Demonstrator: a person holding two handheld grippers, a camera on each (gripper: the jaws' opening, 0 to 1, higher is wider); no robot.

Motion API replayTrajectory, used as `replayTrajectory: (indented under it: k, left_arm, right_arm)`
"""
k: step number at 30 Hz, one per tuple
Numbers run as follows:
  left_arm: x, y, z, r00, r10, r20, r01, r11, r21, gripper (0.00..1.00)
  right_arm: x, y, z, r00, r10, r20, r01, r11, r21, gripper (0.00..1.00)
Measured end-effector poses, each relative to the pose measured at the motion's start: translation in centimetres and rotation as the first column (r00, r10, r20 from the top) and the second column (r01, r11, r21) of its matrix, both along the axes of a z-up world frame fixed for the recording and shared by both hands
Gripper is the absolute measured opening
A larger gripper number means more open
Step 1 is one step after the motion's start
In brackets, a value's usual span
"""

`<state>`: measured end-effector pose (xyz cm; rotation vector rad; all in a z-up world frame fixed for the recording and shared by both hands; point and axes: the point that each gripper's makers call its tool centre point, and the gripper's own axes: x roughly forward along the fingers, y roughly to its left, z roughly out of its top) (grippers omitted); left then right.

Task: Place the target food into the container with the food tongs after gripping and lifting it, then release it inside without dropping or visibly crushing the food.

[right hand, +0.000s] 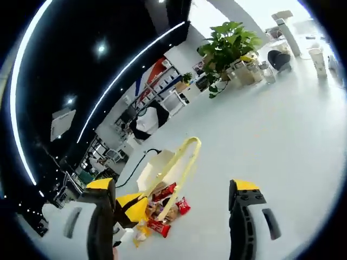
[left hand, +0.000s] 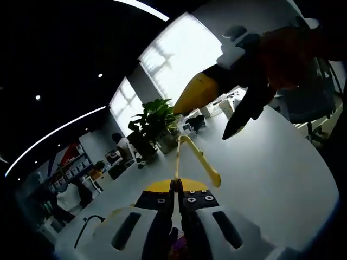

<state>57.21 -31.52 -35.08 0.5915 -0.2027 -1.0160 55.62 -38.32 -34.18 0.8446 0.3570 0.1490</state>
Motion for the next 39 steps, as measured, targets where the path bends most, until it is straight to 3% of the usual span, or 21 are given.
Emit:
replayTrajectory:
  k: [3,5,8,13,16,18,24,30,38,39]
  left_arm:
    - [-0.3,0.0,0.1,1.000,-0.008,0.025,0.007,1.000,0.019,0.02]
    - [-0.5,0.0,0.2,0.998,-0.019,0.053,0.017,0.999,0.038,0.02]
    - [-0.8,0.0,0.5,0.996,-0.032,0.089,0.027,0.998,0.059,0.02]
    - [-1.0,0.0,0.5,0.992,-0.038,0.124,0.027,0.996,0.089,0.02]
    - [-1.4,0.0,0.6,0.987,-0.051,0.151,0.035,0.994,0.106,0.02]
    - [-1.5,-0.1,0.5,0.971,-0.068,0.227,0.029,0.985,0.168,0.02]
    - [-2.3,-0.5,0.2,0.966,-0.089,0.242,0.042,0.981,0.191,0.02]
    - [-2.4,-0.5,0.5,0.965,-0.087,0.247,0.042,0.982,0.183,0.02]
    - [-2.7,-0.4,1.4,0.954,-0.105,0.281,0.055,0.982,0.180,0.02]
    - [-2.7,-0.4,1.4,0.952,-0.110,0.287,0.057,0.981,0.188,0.02]
  right_arm:
    - [-0.1,0.5,-0.4,0.999,0.005,-0.046,-0.002,0.998,0.069,0.82]
    - [0.0,1.3,-0.4,0.998,0.020,-0.065,-0.010,0.987,0.162,0.81]
    - [-0.1,2.1,-0.9,0.991,0.002,-0.134,0.044,0.940,0.339,0.78]
    - [0.5,1.7,-1.6,0.987,-0.015,-0.157,0.063,0.950,0.306,0.75]
    - [1.0,2.0,-1.6,0.982,-0.017,-0.186,0.092,0.911,0.401,0.70]
    - [1.1,2.3,-1.8,0.981,-0.008,-0.193,0.091,0.901,0.424,0.66]
    - [1.5,1.9,-1.7,0.983,-0.054,-0.175,0.127,0.888,0.442,0.49]
    - [1.6,1.8,-1.9,0.981,-0.063,-0.183,0.143,0.873,0.466,0.44]
    - [1.4,2.1,-2.5,0.980,-0.048,-0.191,0.132,0.880,0.457,0.27]
    - [1.5,2.1,-2.4,0.979,-0.054,-0.196,0.143,0.866,0.479,0.28]
